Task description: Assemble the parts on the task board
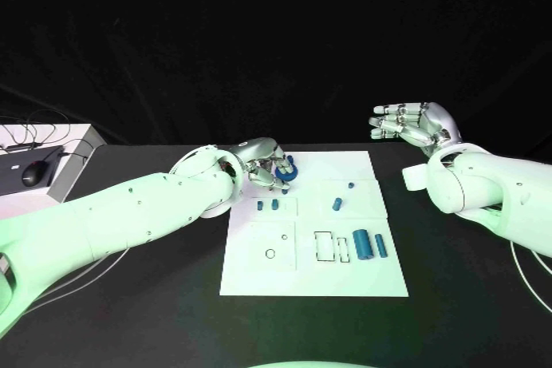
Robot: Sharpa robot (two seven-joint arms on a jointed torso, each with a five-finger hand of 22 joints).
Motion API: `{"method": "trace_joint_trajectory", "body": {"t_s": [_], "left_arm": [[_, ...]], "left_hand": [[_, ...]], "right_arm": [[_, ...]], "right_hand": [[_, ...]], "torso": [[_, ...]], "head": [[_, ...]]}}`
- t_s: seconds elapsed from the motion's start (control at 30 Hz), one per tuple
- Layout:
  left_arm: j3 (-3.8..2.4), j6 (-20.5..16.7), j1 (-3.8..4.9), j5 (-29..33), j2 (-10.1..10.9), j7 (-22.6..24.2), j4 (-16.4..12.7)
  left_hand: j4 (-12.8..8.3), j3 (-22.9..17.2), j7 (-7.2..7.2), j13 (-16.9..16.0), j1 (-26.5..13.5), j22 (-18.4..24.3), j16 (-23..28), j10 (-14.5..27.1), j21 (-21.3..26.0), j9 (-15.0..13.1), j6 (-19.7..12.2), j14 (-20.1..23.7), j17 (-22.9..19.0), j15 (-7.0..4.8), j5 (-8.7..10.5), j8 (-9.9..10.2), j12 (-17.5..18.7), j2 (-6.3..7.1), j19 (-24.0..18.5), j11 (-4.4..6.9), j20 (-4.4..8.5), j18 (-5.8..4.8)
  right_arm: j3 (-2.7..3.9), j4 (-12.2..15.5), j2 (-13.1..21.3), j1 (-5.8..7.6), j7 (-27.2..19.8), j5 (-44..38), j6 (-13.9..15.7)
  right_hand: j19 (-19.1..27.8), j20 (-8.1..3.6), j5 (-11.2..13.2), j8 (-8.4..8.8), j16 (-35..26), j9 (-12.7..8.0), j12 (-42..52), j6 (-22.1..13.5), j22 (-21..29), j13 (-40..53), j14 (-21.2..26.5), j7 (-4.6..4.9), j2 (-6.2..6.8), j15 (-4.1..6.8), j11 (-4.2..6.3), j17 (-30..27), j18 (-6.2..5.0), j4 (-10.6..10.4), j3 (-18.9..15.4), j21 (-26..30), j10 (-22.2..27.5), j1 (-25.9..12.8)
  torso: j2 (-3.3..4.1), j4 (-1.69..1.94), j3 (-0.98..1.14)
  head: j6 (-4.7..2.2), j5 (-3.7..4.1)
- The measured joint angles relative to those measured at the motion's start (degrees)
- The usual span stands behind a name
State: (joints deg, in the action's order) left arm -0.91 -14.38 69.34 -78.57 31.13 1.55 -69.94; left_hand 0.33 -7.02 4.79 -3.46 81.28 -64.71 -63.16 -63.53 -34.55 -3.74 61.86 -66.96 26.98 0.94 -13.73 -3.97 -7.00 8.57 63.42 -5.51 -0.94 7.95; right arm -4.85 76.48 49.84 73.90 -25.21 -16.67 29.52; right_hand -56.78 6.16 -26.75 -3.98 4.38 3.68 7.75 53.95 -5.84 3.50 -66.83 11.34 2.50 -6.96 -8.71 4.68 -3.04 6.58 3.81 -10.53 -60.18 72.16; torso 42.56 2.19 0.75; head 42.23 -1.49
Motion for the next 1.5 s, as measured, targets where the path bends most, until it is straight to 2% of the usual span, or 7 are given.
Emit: {"method": "trace_joint_trajectory", "body": {"t_s": [0.07,0.17,0.33,0.53,0.87,1.33,1.5], "left_arm": [[0.0,0.5,0.0,-0.8,-0.2,-0.1,0.3],[0.0,1.3,0.0,-1.9,-0.6,-0.1,0.5],[0.01,2.1,-0.01,-3.9,-1.3,-0.1,0.8],[0.01,2.7,-0.01,-6.1,-1.9,-0.4,1.4],[0.18,4.5,-0.01,-8.4,-2.9,-1.8,2.7],[0.57,6.0,-0.04,-10.3,-3.9,-2.5,4.3],[0.6,6.6,-0.04,-10.5,-4.0,-2.7,4.5]], "left_hand": [[0.1,0.1,-0.35,0.0,0.7,-1.0,-1.7,-0.4,-1.2,0.0,0.4,-1.2,-0.8,-0.22,0.0,0.0,0.0,-0.73,0.8,0.43,0.16,0.66],[0.1,-0.6,-0.93,0.0,0.8,-2.0,-2.7,-1.7,-2.2,0.0,0.9,-1.9,-2.0,-0.75,0.0,0.0,0.0,-0.8,1.0,1.1,0.21,0.88],[0.3,-1.3,-1.25,0.0,0.3,-2.4,-3.3,-4.5,-2.8,0.0,1.2,-3.2,-4.3,-2.71,0.0,0.2,2.0,-0.3,2.0,2.67,2.08,0.93],[0.4,-2.1,-1.45,0.0,0.0,-2.5,-3.6,-5.2,-4.4,0.0,1.4,-6.9,-4.4,-3.87,0.0,0.2,3.1,-0.03,4.7,2.96,3.15,0.91],[0.0,-5.8,-1.45,0.0,-0.6,-2.1,-0.2,-4.3,-6.6,0.0,1.4,-10.0,-1.1,-3.81,0.0,0.2,3.1,1.03,7.2,2.52,2.74,1.24],[-0.5,-8.6,-0.86,0.0,-0.6,-1.8,0.7,-4.5,-7.6,0.0,2.0,-10.7,1.0,-3.19,0.0,0.2,3.1,1.03,7.2,2.15,2.33,1.26],[-0.9,-10.6,-0.51,0.0,-0.8,-1.9,0.7,-5.4,-8.4,0.0,3.0,-10.9,1.4,-2.99,0.0,0.2,3.1,1.25,7.1,2.14,2.21,2.19]], "right_arm": [[0.0,0.0,-0.1,0.0,0.0,0.0,0.0],[0.0,0.0,-0.1,0.0,0.0,0.0,0.0],[0.0,-0.1,-0.1,0.0,0.0,0.0,0.0],[0.0,-0.1,-0.2,0.0,0.0,0.0,-0.1],[0.0,-0.1,-0.2,0.0,0.0,0.0,-0.1],[0.01,0.0,-0.2,0.0,0.0,0.0,-0.2],[0.01,0.0,-0.2,0.0,0.0,0.0,-0.2]], "right_hand": [[0.0,0.0,0.0,0.0,0.0,0.0,0.0,0.0,0.0,0.0,0.0,0.0,0.0,0.0,0.0,0.0,0.0,0.0,0.0,0.0,0.0,0.0],[0.0,0.0,0.0,0.0,0.0,0.0,0.0,0.0,0.0,0.0,0.0,0.0,0.0,0.0,0.0,0.0,0.0,0.0,0.0,0.0,0.0,0.0],[0.0,0.0,0.0,0.0,0.0,0.0,0.0,0.0,0.0,0.0,0.0,0.0,0.0,0.0,0.0,0.0,0.0,0.0,0.0,-0.1,0.0,0.0],[0.0,0.0,0.0,0.0,0.0,0.0,0.0,0.0,0.1,0.0,0.0,0.0,0.0,0.0,0.0,0.0,0.0,0.0,0.0,-0.2,0.0,0.0],[0.0,0.0,0.0,0.0,0.0,0.0,0.0,0.0,0.1,0.0,0.0,0.0,0.0,0.0,0.0,0.0,0.0,0.0,0.0,-0.2,0.0,0.0],[0.0,0.0,0.0,0.0,0.0,0.0,0.0,0.0,0.1,0.0,0.0,0.0,0.0,0.0,0.0,0.0,0.0,0.0,0.0,-0.2,0.0,0.0],[0.0,0.0,0.0,0.0,0.0,0.0,0.0,0.0,0.1,0.0,0.0,0.0,0.0,0.0,0.0,0.0,0.0,0.0,0.0,-0.2,0.0,0.0]], "torso": [[-0.02,0.02,0.0],[-0.04,0.04,0.0],[-0.08,0.07,-0.02],[-0.09,0.04,-0.02],[-0.07,0.04,-0.02],[-0.04,0.07,-0.09],[-0.07,0.08,-0.09]], "head": [[0.04,0.01],[0.06,0.05],[0.05,0.13],[0.01,0.07],[0.01,0.24],[0.19,0.4],[0.24,0.4]]}}
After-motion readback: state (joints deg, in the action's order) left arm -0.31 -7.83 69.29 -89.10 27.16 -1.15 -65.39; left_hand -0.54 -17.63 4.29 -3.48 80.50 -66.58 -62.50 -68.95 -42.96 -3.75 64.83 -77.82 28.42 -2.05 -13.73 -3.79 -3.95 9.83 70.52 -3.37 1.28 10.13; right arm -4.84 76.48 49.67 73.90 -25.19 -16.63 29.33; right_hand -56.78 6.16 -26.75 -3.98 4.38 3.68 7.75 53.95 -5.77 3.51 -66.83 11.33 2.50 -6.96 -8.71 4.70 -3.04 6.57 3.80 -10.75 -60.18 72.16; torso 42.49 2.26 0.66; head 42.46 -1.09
